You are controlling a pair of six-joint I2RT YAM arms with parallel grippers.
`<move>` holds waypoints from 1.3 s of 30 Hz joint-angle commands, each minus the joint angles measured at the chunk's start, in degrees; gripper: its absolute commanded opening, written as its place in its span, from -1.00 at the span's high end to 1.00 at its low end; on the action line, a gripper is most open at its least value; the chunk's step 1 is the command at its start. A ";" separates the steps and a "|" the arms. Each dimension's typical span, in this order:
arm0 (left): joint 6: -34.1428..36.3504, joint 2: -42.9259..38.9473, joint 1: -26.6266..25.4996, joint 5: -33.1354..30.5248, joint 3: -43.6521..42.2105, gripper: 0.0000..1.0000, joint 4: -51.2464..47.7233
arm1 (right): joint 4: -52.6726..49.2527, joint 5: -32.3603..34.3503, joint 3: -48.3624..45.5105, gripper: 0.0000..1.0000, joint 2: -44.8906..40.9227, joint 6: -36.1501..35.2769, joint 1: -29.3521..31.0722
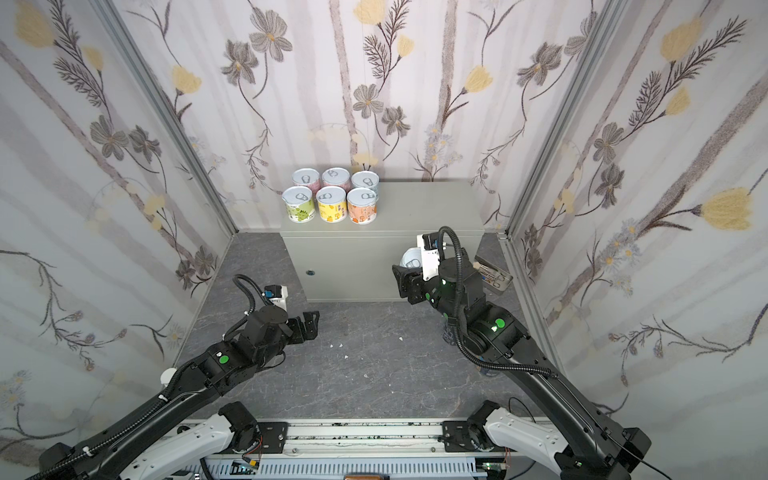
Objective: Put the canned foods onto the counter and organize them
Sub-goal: 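Carry the pale teal can up onto the cabinet top beside the other cans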
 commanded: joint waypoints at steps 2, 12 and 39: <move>1.09 1.36 -0.01 -2.02 0.82 -1.00 0.38 | -0.96 -2.17 5.91 -0.18 3.13 -2.76 -2.45; 3.94 5.80 0.01 -2.73 3.84 -1.00 0.91 | -1.37 -4.99 21.38 -0.20 16.49 -4.23 -10.61; 3.12 10.95 0.01 -1.92 -0.03 -1.00 4.63 | -3.42 -9.53 50.35 -0.18 47.96 -5.28 -15.92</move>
